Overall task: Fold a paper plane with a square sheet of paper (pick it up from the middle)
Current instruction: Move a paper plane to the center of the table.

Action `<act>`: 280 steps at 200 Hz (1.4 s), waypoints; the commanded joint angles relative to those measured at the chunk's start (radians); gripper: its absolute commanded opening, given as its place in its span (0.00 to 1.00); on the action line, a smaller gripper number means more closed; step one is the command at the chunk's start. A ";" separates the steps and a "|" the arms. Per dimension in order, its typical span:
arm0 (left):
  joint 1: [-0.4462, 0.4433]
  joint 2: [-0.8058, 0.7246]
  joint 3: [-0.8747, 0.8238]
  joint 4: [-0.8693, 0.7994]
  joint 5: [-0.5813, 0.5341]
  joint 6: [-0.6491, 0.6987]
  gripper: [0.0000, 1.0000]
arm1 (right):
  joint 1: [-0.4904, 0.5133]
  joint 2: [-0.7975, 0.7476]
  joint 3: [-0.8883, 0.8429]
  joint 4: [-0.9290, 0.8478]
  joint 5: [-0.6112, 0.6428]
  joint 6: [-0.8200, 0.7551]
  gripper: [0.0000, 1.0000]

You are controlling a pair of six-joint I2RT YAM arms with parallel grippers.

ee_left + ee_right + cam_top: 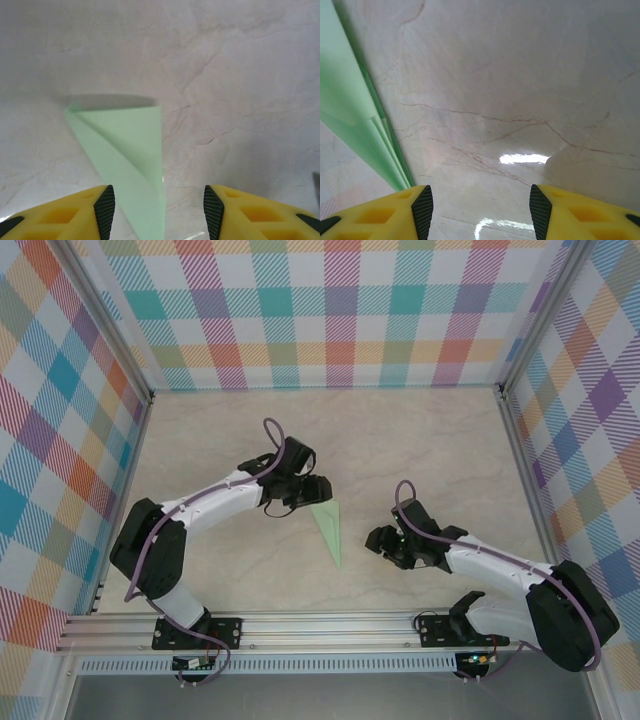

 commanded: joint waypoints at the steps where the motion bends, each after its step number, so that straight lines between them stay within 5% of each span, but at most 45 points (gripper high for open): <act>1: -0.073 0.007 0.018 -0.180 -0.166 -0.094 0.53 | -0.007 0.024 0.048 0.017 -0.014 -0.045 0.57; 41: -0.155 0.092 0.060 -0.157 -0.195 -0.203 0.55 | -0.007 0.050 0.064 0.090 -0.073 -0.088 0.59; 112: -0.160 0.208 0.138 -0.204 -0.176 -0.209 0.52 | -0.007 0.096 0.087 0.096 -0.121 -0.114 0.63; 251: -0.132 0.018 -0.060 -0.102 -0.222 -0.208 0.08 | 0.028 0.366 0.230 0.253 -0.266 -0.158 0.56; 280: -0.118 -0.006 -0.092 -0.080 -0.207 -0.206 0.06 | 0.047 0.419 0.267 0.269 -0.284 -0.170 0.54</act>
